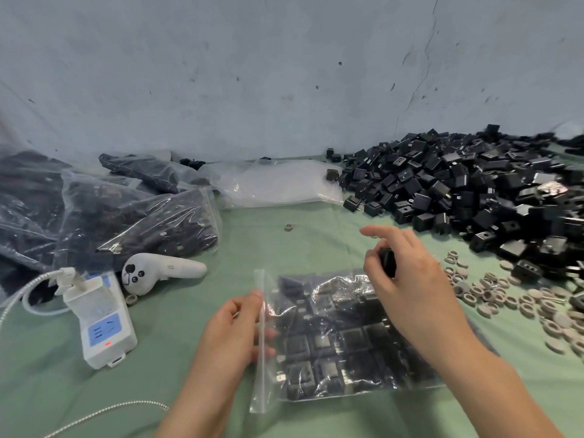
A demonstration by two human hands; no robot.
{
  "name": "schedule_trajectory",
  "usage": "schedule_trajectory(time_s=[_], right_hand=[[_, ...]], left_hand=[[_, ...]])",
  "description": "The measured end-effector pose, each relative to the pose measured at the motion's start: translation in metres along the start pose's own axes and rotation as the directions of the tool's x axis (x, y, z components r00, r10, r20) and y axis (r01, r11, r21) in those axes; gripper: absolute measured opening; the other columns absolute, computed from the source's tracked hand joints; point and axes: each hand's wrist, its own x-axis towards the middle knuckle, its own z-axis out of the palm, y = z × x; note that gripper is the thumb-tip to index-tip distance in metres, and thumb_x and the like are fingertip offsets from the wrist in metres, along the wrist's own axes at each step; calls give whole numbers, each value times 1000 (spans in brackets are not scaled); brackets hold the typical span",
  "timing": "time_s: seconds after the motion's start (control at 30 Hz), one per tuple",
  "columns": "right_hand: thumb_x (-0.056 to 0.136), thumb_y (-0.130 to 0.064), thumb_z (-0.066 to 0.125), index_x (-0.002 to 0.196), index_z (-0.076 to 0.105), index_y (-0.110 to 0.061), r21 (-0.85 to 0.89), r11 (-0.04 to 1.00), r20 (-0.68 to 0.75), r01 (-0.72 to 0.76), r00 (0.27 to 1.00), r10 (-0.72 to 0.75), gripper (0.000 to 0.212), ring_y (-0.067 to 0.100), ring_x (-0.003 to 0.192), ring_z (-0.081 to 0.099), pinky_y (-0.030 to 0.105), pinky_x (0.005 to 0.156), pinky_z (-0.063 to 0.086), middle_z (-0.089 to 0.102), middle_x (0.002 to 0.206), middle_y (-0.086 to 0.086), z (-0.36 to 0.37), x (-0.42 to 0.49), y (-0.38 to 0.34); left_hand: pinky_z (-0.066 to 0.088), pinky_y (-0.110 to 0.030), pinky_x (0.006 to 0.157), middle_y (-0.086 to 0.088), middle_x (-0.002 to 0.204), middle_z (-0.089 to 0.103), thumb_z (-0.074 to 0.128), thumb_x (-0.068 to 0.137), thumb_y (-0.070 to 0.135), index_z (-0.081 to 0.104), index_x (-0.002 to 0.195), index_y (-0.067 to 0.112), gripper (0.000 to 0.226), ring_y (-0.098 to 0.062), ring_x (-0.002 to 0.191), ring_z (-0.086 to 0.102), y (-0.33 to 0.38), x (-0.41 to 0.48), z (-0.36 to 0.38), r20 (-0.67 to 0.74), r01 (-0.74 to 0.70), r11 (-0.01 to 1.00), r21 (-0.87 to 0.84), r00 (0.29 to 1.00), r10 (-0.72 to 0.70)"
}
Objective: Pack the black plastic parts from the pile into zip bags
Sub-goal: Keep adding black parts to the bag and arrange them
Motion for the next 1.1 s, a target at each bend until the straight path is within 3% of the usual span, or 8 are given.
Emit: schedule_trajectory(time_s=[0.17,0.3,0.4,0.57,0.73,0.83,0.93,1.1], right_hand=[[97,-34,50,120,53,-40,-58,998,128,-24,991,32,25,1,73,56,19,62,46,48,97,-21,0,-3,0],[89,-62,41,111,52,-50,-131,990,387,50,922,5,28,2,90,58,31,80,53,52,102,-23,-3,-7,0],[82,-71,38,110,47,-53,-188,977,458,100,889,-2,34,1,91,56,31,80,51,48,101,-25,-5,-9,0],[86,-68,39,111,51,-52,-181,979,441,94,897,-4,32,2,92,57,29,81,51,50,107,-26,-7,-11,0],[99,-45,44,111,61,-40,-6,997,123,-80,989,80,22,-6,89,55,22,74,45,57,103,-23,-15,-5,8],[99,-36,46,109,63,-35,-81,983,29,-165,985,168,20,-1,81,57,30,70,48,57,101,-17,-22,-3,19],[98,-37,48,106,62,-38,-230,953,109,-198,968,227,16,3,79,55,34,72,46,57,101,-14,-26,-6,27],[99,-39,46,104,55,-44,-384,913,267,-141,929,256,12,9,86,58,33,73,52,55,111,-17,-25,-7,26]], left_hand=[[48,-24,43,-10,74,74,61,95,30,61,99,9,21,-17,50,64,-3,-4,5,11,-14,995,103,1000,13],[53,-27,50,-1,84,77,52,101,23,52,101,5,18,-13,58,68,-3,2,6,22,-14,999,39,1000,13],[52,-22,47,-4,86,78,48,102,17,49,101,2,15,-14,59,70,-1,3,9,53,-3,999,-38,999,5],[56,-25,48,-12,85,77,48,102,13,48,103,-1,14,-16,59,70,5,2,9,92,32,993,-114,996,-21],[55,-25,52,-11,90,77,69,88,24,58,109,4,31,-20,66,72,1,4,7,109,40,991,-128,994,-26],[57,-23,58,-7,92,77,78,65,38,67,104,10,49,-19,79,75,-4,5,7,118,0,998,-59,993,7],[56,-21,56,-6,91,77,69,88,19,69,101,7,18,-16,79,75,-8,9,10,77,-38,998,-40,996,41],[55,-18,55,-3,88,77,61,95,15,66,102,6,12,-19,74,75,-7,8,13,42,-76,997,7,996,76]])
